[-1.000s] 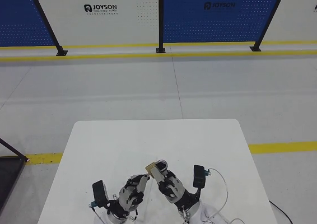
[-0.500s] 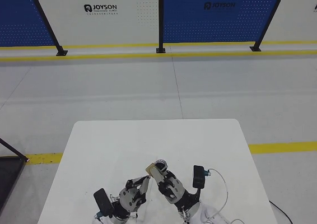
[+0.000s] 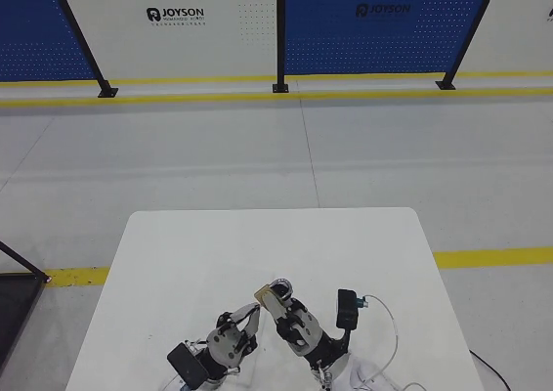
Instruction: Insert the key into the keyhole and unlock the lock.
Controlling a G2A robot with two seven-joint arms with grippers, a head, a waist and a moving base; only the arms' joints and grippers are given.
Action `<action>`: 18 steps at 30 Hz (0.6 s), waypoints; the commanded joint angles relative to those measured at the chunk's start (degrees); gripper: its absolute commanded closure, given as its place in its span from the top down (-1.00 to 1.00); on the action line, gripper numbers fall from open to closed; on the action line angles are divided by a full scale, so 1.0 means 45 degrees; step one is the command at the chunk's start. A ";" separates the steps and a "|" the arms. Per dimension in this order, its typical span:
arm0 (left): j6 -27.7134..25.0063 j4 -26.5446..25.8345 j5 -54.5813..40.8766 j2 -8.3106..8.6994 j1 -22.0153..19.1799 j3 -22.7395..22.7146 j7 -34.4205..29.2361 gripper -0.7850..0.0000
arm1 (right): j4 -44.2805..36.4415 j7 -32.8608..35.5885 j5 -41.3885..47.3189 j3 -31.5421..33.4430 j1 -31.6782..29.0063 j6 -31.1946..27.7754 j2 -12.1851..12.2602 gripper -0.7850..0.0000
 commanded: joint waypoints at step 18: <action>-0.0324 -0.0143 -0.0542 0.0147 0.0238 -0.0259 -0.0222 1.00 | 0.0162 -0.0092 0.0053 0.0264 0.0094 0.0431 0.0029 -1.00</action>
